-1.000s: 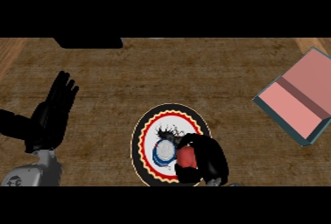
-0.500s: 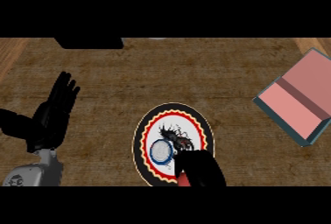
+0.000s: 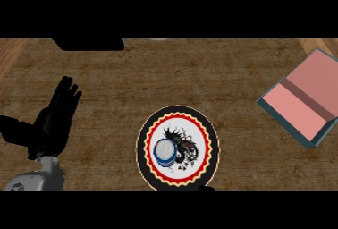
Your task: Pick the bell pepper from the plate and place it in the cardboard box
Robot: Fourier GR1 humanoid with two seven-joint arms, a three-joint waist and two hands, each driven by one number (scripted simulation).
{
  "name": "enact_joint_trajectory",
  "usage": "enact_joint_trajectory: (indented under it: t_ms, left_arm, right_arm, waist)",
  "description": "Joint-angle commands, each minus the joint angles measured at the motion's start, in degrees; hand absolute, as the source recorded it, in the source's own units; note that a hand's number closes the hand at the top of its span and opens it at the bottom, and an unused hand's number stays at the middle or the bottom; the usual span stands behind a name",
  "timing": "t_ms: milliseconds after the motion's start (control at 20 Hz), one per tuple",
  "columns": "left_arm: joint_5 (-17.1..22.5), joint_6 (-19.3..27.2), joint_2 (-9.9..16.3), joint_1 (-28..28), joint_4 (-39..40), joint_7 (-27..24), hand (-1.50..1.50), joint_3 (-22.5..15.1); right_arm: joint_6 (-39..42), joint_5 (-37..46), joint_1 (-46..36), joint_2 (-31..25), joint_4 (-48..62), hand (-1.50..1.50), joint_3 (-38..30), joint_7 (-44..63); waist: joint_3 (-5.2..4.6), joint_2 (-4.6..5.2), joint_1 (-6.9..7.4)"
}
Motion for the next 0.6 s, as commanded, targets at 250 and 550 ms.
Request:
enact_joint_trajectory:
  t_ms: [250,550]
  left_arm:
    - [1.5,-1.7,1.5,0.8,1.3,-0.9,0.0,2.2]
    - [1.8,-2.3,0.6,2.4,0.9,-3.2,0.0,1.8]
  right_arm:
    - [-1.4,2.6,6.8,-4.0,-23.4,1.5,0.0,3.6]
    - [1.0,4.2,7.1,1.1,-31.4,1.5,-7.0,12.8]
  waist:
    - [0.03,0.08,-0.83]
    - [-0.05,0.09,-0.46]
